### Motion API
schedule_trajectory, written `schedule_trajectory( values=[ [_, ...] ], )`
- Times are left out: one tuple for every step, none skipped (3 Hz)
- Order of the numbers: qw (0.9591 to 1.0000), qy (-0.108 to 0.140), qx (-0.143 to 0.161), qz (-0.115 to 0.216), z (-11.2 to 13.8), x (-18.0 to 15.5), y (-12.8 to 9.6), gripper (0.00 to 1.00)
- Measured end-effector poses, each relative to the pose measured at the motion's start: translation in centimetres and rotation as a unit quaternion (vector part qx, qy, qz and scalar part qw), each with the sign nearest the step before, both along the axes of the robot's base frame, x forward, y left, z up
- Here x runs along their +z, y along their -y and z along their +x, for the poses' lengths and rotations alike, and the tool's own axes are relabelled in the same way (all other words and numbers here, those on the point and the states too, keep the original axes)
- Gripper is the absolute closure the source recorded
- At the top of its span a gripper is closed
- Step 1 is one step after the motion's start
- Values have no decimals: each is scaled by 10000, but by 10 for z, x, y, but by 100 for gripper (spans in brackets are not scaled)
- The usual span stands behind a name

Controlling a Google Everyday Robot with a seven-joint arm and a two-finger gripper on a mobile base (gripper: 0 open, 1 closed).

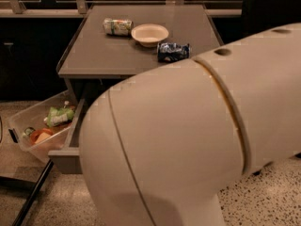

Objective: Open top drawer

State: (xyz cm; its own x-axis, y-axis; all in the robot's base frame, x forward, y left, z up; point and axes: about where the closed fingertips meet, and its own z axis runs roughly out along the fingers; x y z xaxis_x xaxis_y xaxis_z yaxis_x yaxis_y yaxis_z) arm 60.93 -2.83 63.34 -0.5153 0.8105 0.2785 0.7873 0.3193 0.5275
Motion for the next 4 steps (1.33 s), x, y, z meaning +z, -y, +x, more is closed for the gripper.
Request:
schedule_trajectory(
  values=[
    [9999,94,85,-5,-2,5,-3,0],
    [9988,452,87,-137,10,36,8,0],
    [9956,876,-11,-336,31,87,33,0],
    [9932,1073,-61,-438,45,116,41,0]
  ],
)
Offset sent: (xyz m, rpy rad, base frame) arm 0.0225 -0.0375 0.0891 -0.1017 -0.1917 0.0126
